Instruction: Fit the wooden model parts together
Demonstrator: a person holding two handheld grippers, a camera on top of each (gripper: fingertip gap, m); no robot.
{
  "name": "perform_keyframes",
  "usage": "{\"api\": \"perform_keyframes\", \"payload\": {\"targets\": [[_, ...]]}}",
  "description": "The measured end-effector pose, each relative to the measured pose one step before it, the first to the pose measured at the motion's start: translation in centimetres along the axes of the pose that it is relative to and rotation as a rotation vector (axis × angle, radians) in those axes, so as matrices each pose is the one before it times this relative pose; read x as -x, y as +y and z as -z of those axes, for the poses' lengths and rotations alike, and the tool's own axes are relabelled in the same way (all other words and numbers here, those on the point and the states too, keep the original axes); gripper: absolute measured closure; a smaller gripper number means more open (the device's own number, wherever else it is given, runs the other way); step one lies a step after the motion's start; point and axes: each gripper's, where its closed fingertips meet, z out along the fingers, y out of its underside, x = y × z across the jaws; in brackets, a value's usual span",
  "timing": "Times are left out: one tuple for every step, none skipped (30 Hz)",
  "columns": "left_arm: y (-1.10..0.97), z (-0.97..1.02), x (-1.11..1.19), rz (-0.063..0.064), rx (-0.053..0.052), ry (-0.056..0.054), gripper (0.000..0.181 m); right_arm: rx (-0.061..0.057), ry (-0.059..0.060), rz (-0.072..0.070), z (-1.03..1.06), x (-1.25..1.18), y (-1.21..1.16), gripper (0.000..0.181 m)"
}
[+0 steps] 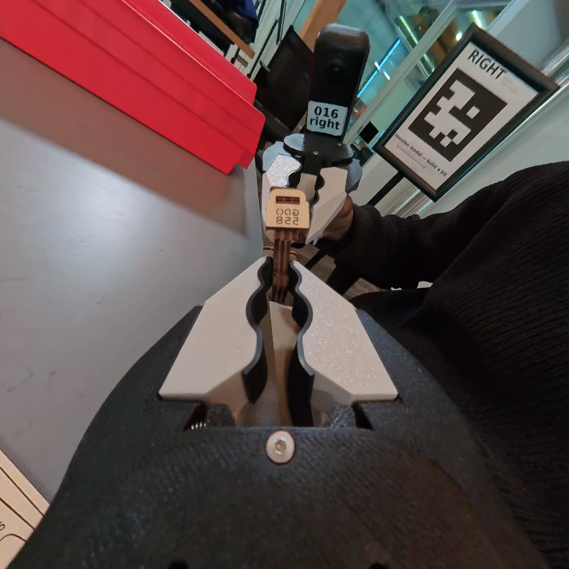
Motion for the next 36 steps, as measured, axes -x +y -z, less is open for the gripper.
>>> {"api": "perform_keyframes", "payload": {"targets": [[0.105,-0.092,-0.054,-0.0019,0.0069,0.0006,0.174,-0.0063,-0.0057,0.0014,0.08,0.137,-0.141,0.162],[0.065,-0.087,-0.074,0.0033,0.0021,0.0057,0.174,-0.0169,-0.0149,-0.0112,0.055,0.212,-0.263,0.165],[0.016,-0.068,-0.054,0.009,-0.0018,0.0077,0.173,-0.0141,-0.0165,-0.0183,-0.029,0.15,-0.171,0.165],[-0.003,-0.046,-0.019,0.0121,-0.0045,0.0084,0.173,-0.0014,-0.0101,-0.0151,-0.064,0.021,0.043,0.163],[-0.055,0.011,0.04,0.0144,-0.008,0.0065,0.173,0.0074,0.0049,-0.0035,-0.04,-0.18,0.162,0.161],[-0.132,0.048,0.084,0.0165,-0.0124,0.0042,0.173,0.007,0.024,0.0101,0.011,-0.379,0.115,0.159],[-0.197,0.116,0.096,0.0175,-0.0175,0.004,0.173,0.0022,0.0424,0.0229,0.055,-0.526,-0.01,0.152],[-0.305,0.162,0.101,0.0223,-0.0244,0.0033,0.173,-0.0022,0.0637,0.0374,0.055,-0.69,-0.139,0.142],[-0.456,0.202,0.062,0.0283,-0.0354,0.0056,0.173,-0.0043,0.0758,0.0565,0.038,-0.663,-0.21,0.132],[-0.6,0.233,0.086,0.0347,-0.0474,0.0045,0.173,-0.0082,0.0745,0.0763,0.008,-0.399,-0.365,0.127],[-0.772,0.29,0.172,0.0394,-0.0646,-0.0026,0.173,-0.0138,0.0647,0.0877,-0.003,-0.049,-0.524,0.125],[-0.894,0.313,-0.02,0.044,-0.0786,0.0102,0.173,-0.0153,0.0463,0.0858,-0.069,0.353,-0.615,0.124],[-0.807,0.274,-0.059,0.0519,-0.072,0.0129,0.174,-0.0122,0.0312,0.0759,-0.153,0.598,-0.564,0.125],[-0.574,0.205,0.033,0.0488,-0.0556,0.0048,0.174,-0.0073,0.0269,0.0668,-0.22,0.613,-0.45,0.124],[-0.326,0.122,-0.084,0.0338,-0.038,0.008,0.174,-0.0004,0.0279,0.0609,-0.264,0.481,-0.306,0.123],[-0.084,0.017,-0.112,0.0187,-0.0227,0.0036,0.174,0.0067,0.029,0.0564,-0.258,0.298,-0.157,0.12],[0.04,-0.057,-0.102,0.0095,-0.0135,-0.0021,0.174,0.0102,0.0289,0.052,-0.236,0.121,-0.066,0.119],[0.071,-0.089,-0.237,0.0082,-0.011,0.0052,0.174,0.0093,0.0268,0.0444,-0.184,-0.008,-0.021,0.119],[0.073,-0.104,-0.266,0.0125,-0.0117,0.0077,0.173,0.0078,0.016,0.0315,-0.149,0.019,0.017,0.118],[0.083,-0.11,-0.212,0.0152,-0.0134,0.0072,0.174,0.0078,0.0036,0.0166,-0.13,0.105,0.065,0.119],[0.15,-0.088,-0.118,0.0186,-0.01,0.006,0.174,0.0056,0.0038,0.0042,-0.092,0.032,0.052,0.119],[0.231,-0.089,-0.07,0.0252,-0.0059,0.0085,0.174,0.0021,0.0037,-0.0027,-0.041,-0.039,0.006,0.121],[0.245,-0.078,-0.027,0.0322,-0.005,0.0112,0.174,0.0006,-0.0012,-0.0057,-0.009,-0.037,-0.012,0.124],[0.234,-0.064,0.034,0.0364,-0.0055,0.0123,0.174,-0.0022,0.0003,-0.0062,0.051,-0.074,-0.034,0.129],[0.209,-0.039,0.069,0.0353,-0.0051,0.0119,0.174,-0.0068,0.0012,-0.0044,0.101,-0.094,-0.102,0.134],[0.127,0.003,0.068,0.0276,-0.0083,0.0116,0.173,-0.0071,-0.0056,-0.0022,0.112,0.023,-0.119,0.135],[0.02,0.011,0.036,0.0206,-0.0108,0.0098,0.173,-0.001,-0.0065,-0.0011,0.059,0.067,-0.03,0.137],[0.004,0.025,0.106,0.0138,-0.005,0.0015,0.174,0.0031,-0.0024,0.0019,0.001,0.082,0.035,0.138],[0.005,0.015,0.05,0.0032,0.0011,0.0018,0.174,0.0036,0.0001,0.0069,-0.01,0.079,0.045,0.139],[-0.012,0.007,-0.003,-0.0014,0.0036,0.0032,0.174,0.0036,0.0038,0.0097,-0.018,0.026,0.035,0.14],[-0.024,-0.004,-0.025,-0.0015,0.003,0.0036,0.174,0.0021,0.0048,0.008,-0.003,-0.006,-0.003,0.14],[-0.007,-0.019,-0.027,0.0,0.0022,0.0043,0.173,0.0003,0.0027,0.0032,0.008,-0.009,-0.028,0.14],[0.0,-0.011,0.015,0.0024,0.0011,0.0024,0.174,0.0008,-0.0005,-0.0027,0.018,-0.018,0.011,0.14],[0.015,-0.008,0.075,0.003,0.0,0.0002,0.174,0.0041,-0.0042,-0.0078,0.0,-0.001,0.065,0.14],[0.019,0.005,0.11,0.0033,0.001,-0.0008,0.174,0.0073,-0.0069,-0.0101,-0.017,0.014,0.113,0.14],[0.006,0.021,0.11,0.0026,0.0011,0.0001,0.174,0.0079,-0.0071,-0.0095,-0.009,0.019,0.108,0.14]]}}
